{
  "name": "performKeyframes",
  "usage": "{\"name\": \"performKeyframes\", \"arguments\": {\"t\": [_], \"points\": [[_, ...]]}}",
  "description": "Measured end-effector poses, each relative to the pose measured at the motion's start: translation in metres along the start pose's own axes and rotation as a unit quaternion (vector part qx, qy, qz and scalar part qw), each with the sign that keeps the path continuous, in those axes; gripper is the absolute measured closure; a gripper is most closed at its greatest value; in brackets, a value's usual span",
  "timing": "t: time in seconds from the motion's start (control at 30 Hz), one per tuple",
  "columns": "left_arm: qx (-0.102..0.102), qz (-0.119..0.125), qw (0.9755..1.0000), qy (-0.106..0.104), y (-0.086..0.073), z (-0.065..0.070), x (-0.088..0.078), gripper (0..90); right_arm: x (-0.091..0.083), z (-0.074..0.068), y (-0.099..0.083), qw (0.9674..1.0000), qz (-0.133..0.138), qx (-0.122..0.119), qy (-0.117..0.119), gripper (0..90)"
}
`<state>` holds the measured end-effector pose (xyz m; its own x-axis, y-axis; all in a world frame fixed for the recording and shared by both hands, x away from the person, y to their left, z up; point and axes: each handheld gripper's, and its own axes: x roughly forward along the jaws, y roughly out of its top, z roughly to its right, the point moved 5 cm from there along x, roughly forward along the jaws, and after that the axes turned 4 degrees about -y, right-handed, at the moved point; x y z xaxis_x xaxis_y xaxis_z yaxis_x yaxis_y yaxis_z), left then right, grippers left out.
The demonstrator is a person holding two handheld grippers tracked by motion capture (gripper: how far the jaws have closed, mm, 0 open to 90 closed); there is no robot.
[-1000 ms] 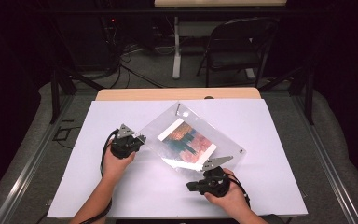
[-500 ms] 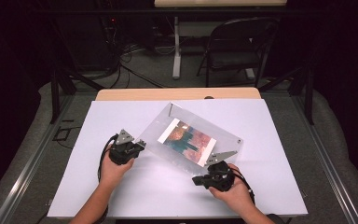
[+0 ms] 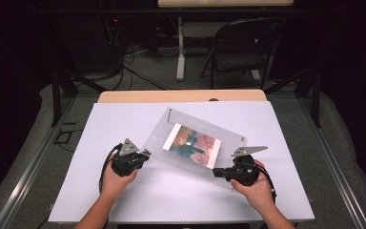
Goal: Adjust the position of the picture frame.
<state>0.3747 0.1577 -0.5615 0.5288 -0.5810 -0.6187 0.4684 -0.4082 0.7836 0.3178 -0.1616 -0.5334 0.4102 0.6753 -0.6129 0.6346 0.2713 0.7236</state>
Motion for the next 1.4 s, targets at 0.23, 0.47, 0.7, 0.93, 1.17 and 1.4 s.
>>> {"name": "performKeyframes", "arguments": {"t": [0.23, 0.47, 0.7, 0.93, 1.17, 1.4], "points": [[-0.004, 0.011, 0.9999, -0.010, 0.004, 0.003, -0.005, 83.9, 0.003, -0.029, -0.017, 0.9989, -0.033, -0.013, 0.032, 90.0], [-0.013, 0.031, 0.9992, -0.019, 0.011, 0.004, -0.010, 83.8, -0.007, -0.029, -0.043, 0.9988, -0.049, 0.002, -0.001, 90.0], [-0.020, 0.050, 0.9983, -0.020, 0.019, 0.003, -0.014, 83.9, -0.027, -0.012, -0.068, 0.9981, -0.038, 0.043, -0.023, 86.2], [-0.022, 0.057, 0.9978, -0.025, 0.022, 0.003, -0.015, 83.9, -0.033, 0.002, -0.071, 0.9971, -0.017, 0.054, -0.051, 79.5], [-0.020, 0.053, 0.9980, -0.028, 0.018, 0.006, -0.016, 84.0, -0.039, 0.019, -0.066, 0.9943, -0.005, 0.079, -0.071, 78.9], [-0.013, 0.048, 0.9984, -0.027, 0.015, 0.010, -0.015, 84.3, -0.037, 0.025, -0.065, 0.9939, -0.021, 0.081, -0.072, 78.6]]}}
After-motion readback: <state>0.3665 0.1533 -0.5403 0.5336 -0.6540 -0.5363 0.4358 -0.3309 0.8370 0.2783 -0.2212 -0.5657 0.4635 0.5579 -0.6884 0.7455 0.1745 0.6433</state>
